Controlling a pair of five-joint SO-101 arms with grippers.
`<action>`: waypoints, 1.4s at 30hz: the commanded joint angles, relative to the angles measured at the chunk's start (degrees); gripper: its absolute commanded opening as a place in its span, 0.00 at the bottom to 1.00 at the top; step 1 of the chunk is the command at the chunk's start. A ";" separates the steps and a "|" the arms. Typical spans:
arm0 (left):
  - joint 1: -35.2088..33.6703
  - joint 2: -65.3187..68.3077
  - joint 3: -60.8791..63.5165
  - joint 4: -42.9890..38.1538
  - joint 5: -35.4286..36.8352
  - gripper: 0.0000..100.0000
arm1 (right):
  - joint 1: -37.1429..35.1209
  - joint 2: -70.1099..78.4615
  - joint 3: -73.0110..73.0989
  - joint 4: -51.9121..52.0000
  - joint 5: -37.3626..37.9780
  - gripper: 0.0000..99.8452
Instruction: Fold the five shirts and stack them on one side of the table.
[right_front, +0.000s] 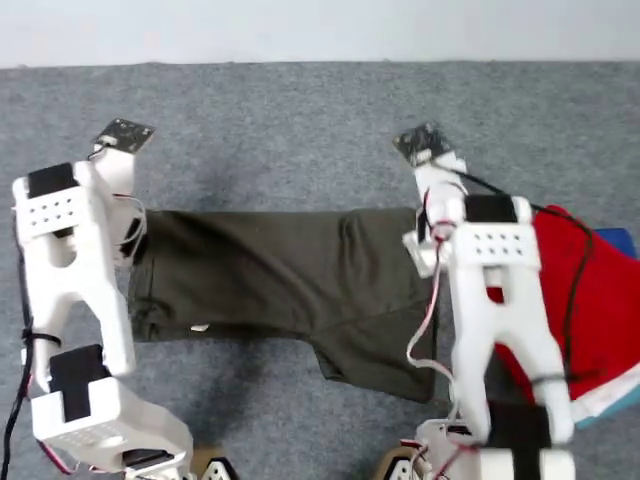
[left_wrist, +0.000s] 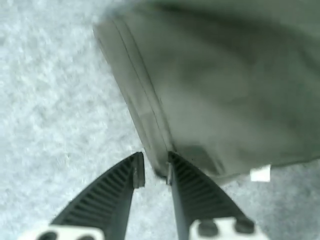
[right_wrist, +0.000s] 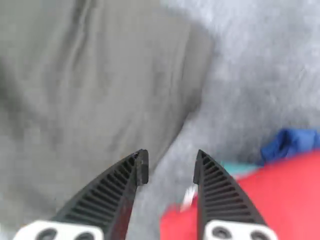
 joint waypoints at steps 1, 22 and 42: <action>4.04 -2.46 3.91 -5.19 3.08 0.08 | -2.24 8.84 -8.88 -4.62 -4.04 0.16; 6.42 -2.46 28.53 -40.44 4.31 0.08 | -3.47 61.14 -58.37 -2.68 -4.40 0.14; 6.33 -2.55 31.25 -45.19 9.05 0.08 | 1.98 63.60 -78.68 16.57 -4.92 0.21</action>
